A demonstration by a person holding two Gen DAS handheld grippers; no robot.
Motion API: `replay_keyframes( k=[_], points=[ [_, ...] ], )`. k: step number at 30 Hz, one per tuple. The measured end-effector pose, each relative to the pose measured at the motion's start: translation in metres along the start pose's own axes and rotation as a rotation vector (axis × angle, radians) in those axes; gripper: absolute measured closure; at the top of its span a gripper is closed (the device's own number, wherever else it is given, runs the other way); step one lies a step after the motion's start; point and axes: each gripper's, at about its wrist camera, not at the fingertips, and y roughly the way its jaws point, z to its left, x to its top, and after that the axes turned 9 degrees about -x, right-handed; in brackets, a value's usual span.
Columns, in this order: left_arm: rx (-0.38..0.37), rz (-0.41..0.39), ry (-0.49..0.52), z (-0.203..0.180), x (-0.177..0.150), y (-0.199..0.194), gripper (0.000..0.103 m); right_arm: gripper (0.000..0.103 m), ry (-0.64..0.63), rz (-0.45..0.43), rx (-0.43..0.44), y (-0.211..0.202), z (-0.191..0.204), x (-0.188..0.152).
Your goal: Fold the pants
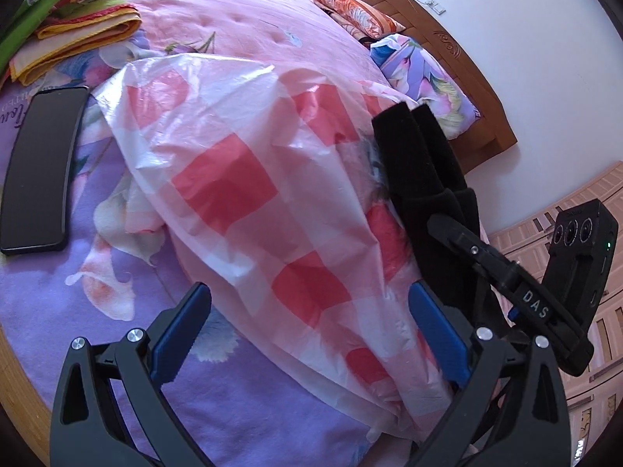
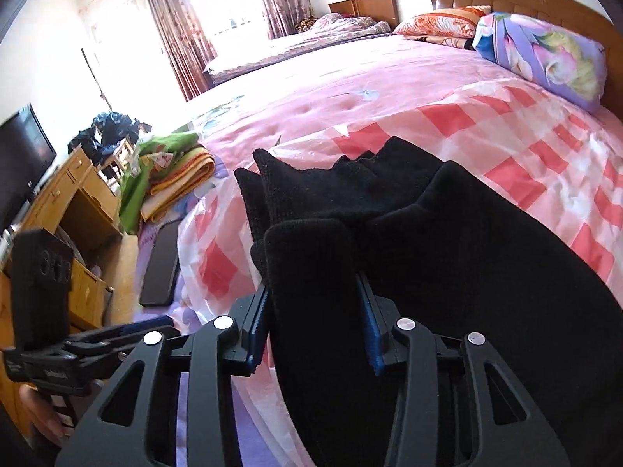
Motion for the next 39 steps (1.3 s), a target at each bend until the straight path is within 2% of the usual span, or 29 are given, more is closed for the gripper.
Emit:
replay_keyframes(
  k=[2,4,8,11,14,16,17,19,20,21,25,27,29,30,32,35,37,39],
  points=[
    [-0.047,0.037,0.067,-0.021,-0.008,0.012,0.002,0.065,0.055,0.016,0.050,-0.006,-0.009,0.007],
    [-0.075,0.058,0.170,-0.048,-0.024,0.024,0.002,0.065,0.029,0.070,0.066,-0.009,-0.010,0.020],
    [-0.053,-0.009,0.250,-0.079,-0.056,0.038,0.002,0.071,-0.074,0.199,0.038,-0.005,0.000,0.038],
    [-0.076,-0.018,0.301,-0.108,-0.072,0.053,0.002,0.075,-0.138,0.233,0.001,-0.009,0.005,0.045],
    [-0.085,-0.046,0.325,-0.129,-0.074,0.073,0.001,0.080,-0.187,0.197,-0.054,-0.020,0.009,0.047],
    [-0.103,-0.041,0.331,-0.135,-0.075,0.084,0.001,0.081,-0.164,0.144,-0.067,-0.034,0.000,0.053],
    [-0.042,-0.023,0.330,-0.139,-0.077,0.092,0.002,0.082,-0.122,0.141,-0.038,-0.039,-0.008,0.056],
    [0.004,-0.019,0.341,-0.142,-0.081,0.098,0.002,0.082,-0.115,0.090,-0.028,-0.054,-0.013,0.055],
    [0.069,-0.019,0.344,-0.142,-0.083,0.102,0.002,0.082,-0.090,0.069,-0.017,-0.061,-0.017,0.053],
    [0.088,-0.022,0.333,-0.141,-0.083,0.102,0.002,0.082,-0.039,0.039,0.004,-0.073,-0.024,0.048],
    [0.093,-0.034,0.284,-0.131,-0.084,0.088,0.001,0.083,0.143,-0.159,0.036,-0.132,-0.056,0.013],
    [0.098,-0.037,0.307,-0.135,-0.087,0.082,0.001,0.083,0.307,-0.292,0.041,-0.168,-0.087,-0.028],
    [0.115,-0.046,0.374,-0.148,-0.095,0.078,0.001,0.086,0.445,-0.384,0.039,-0.195,-0.115,-0.074],
    [0.118,-0.044,0.413,-0.155,-0.099,0.076,0.001,0.088,0.501,-0.423,0.009,-0.207,-0.129,-0.104],
    [0.132,-0.043,0.495,-0.173,-0.108,0.076,0.001,0.088,0.595,-0.431,-0.039,-0.217,-0.147,-0.156],
    [0.184,-0.046,0.615,-0.196,-0.124,0.088,0.001,0.085,0.740,-0.300,-0.052,-0.197,-0.172,-0.204],
    [0.208,-0.028,0.640,-0.200,-0.128,0.097,0.001,0.085,0.836,-0.257,0.016,-0.184,-0.188,-0.216],
    [0.240,-0.021,0.618,-0.196,-0.123,0.102,0.002,0.075,0.796,-0.257,0.019,-0.189,-0.188,-0.207]
  ],
)
